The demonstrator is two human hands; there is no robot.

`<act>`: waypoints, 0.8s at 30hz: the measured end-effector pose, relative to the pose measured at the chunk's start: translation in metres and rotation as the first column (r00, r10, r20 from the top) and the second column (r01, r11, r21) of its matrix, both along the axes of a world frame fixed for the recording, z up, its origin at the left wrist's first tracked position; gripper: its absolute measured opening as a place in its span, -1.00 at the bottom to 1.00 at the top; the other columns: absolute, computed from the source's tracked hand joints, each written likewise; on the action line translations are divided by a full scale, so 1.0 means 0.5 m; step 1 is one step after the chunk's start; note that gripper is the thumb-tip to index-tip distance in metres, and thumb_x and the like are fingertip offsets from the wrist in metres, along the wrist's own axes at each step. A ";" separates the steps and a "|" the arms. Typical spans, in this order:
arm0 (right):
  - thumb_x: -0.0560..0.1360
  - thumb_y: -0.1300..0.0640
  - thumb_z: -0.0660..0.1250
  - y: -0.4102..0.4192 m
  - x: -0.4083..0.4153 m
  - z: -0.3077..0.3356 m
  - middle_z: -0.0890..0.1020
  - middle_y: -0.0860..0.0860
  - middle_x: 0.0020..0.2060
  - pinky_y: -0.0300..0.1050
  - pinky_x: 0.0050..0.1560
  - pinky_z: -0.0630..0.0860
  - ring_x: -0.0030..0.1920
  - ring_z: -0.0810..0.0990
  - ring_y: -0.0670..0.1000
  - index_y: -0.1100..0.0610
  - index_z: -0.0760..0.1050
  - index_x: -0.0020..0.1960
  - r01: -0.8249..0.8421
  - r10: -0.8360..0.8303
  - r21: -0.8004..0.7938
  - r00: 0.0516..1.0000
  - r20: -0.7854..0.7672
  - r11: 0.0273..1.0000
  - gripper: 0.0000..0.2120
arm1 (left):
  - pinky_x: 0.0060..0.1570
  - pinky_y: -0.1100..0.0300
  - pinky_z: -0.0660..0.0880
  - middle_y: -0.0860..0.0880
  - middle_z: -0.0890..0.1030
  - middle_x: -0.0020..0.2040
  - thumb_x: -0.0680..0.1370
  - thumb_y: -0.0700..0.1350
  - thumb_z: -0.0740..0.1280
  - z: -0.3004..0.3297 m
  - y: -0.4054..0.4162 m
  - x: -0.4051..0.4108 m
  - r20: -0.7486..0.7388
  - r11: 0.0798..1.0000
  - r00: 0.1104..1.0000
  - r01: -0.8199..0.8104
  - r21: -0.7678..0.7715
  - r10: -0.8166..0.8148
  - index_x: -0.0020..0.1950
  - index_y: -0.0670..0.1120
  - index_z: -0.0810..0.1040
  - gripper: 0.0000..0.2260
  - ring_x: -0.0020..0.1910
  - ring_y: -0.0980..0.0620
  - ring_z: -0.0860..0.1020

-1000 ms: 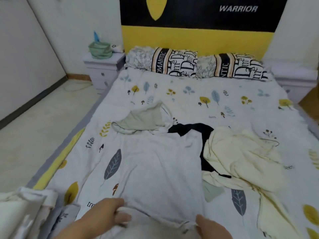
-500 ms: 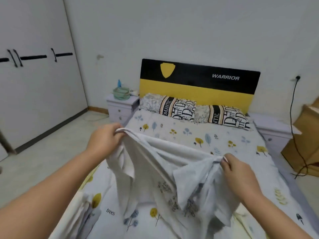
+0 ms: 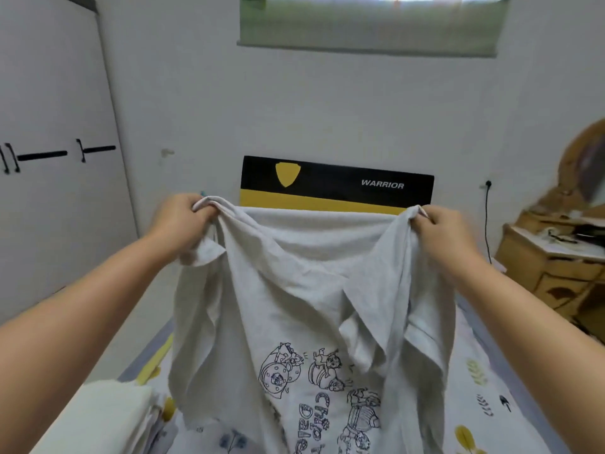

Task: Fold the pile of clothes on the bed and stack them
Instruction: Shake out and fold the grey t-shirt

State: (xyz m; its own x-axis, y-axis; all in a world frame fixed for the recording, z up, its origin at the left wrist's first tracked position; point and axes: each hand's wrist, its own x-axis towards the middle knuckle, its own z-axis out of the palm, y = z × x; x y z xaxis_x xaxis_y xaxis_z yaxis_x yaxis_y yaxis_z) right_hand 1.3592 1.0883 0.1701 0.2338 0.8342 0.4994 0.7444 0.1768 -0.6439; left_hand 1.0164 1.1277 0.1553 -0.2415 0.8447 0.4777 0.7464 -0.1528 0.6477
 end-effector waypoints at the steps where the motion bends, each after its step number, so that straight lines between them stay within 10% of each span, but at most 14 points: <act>1: 0.57 0.19 0.18 -0.009 -0.012 0.010 0.34 -0.03 -0.47 -0.11 -0.41 0.12 -0.42 0.26 -0.06 0.08 0.30 -0.42 -0.027 0.027 0.000 0.999 -0.041 1.000 -0.63 | -0.33 0.12 0.27 -0.16 0.51 -0.36 0.55 -0.14 0.27 -0.004 -0.011 0.009 -0.013 0.999 1.000 0.017 -0.027 -0.018 -0.34 -0.14 0.49 -0.74 -0.29 -0.09 0.45; 7: 0.53 0.23 0.20 -0.050 -0.101 0.049 0.28 -0.05 -0.50 -0.18 -0.44 0.09 -0.43 0.22 -0.05 0.09 0.23 -0.44 -0.185 0.186 0.040 0.982 -0.035 0.982 -0.62 | -0.34 0.19 0.33 -0.01 0.58 -0.18 0.51 -0.15 0.32 -0.038 -0.107 0.109 -0.002 0.961 0.966 0.256 -0.104 -0.258 -0.11 0.00 0.52 -0.95 -0.21 0.00 0.53; 12: 0.54 0.16 0.25 -0.062 -0.175 0.043 0.49 -0.04 -0.39 -0.19 -0.36 0.26 -0.35 0.39 -0.10 0.17 0.51 -0.22 -0.312 0.313 0.044 0.950 -0.011 0.949 -0.82 | -0.20 0.26 0.49 0.29 0.41 0.11 0.35 0.22 0.37 -0.038 -0.186 0.213 0.271 0.786 0.768 0.615 -0.061 -0.580 0.37 0.26 0.17 -0.35 -0.06 0.22 0.54; 19: 0.51 0.10 0.32 -0.083 -0.170 -0.020 0.51 -0.12 -0.26 -0.40 -0.34 0.29 -0.25 0.44 -0.21 0.01 0.45 -0.10 -0.314 0.320 0.072 0.942 -0.104 0.947 -0.95 | -0.02 -0.16 0.52 -0.11 0.66 -0.17 0.45 -0.25 0.35 -0.048 -0.169 0.249 0.280 0.841 0.808 0.540 -0.003 -0.518 -0.13 0.03 0.59 -0.83 -0.09 -0.11 0.61; 24: 0.28 -0.09 0.45 -0.146 -0.129 -0.163 0.56 -0.17 0.02 -0.23 -0.10 0.51 -0.01 0.54 -0.20 -0.14 0.36 0.16 -0.501 0.397 -0.271 0.845 -0.358 0.822 -0.50 | -0.08 -0.04 0.56 -0.12 0.66 -0.18 0.49 -0.24 0.32 -0.044 -0.163 0.235 0.403 0.840 0.765 0.542 0.017 -0.502 -0.13 0.01 0.60 -0.84 -0.10 -0.09 0.63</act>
State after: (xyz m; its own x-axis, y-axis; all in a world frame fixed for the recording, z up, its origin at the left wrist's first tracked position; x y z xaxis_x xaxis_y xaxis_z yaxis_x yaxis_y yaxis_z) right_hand 1.2949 1.0155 0.0886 -0.1273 0.9824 0.1369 0.4206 0.1784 -0.8895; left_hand 1.1338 1.0463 0.1332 0.1071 0.9290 0.3542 0.2636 -0.3701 0.8908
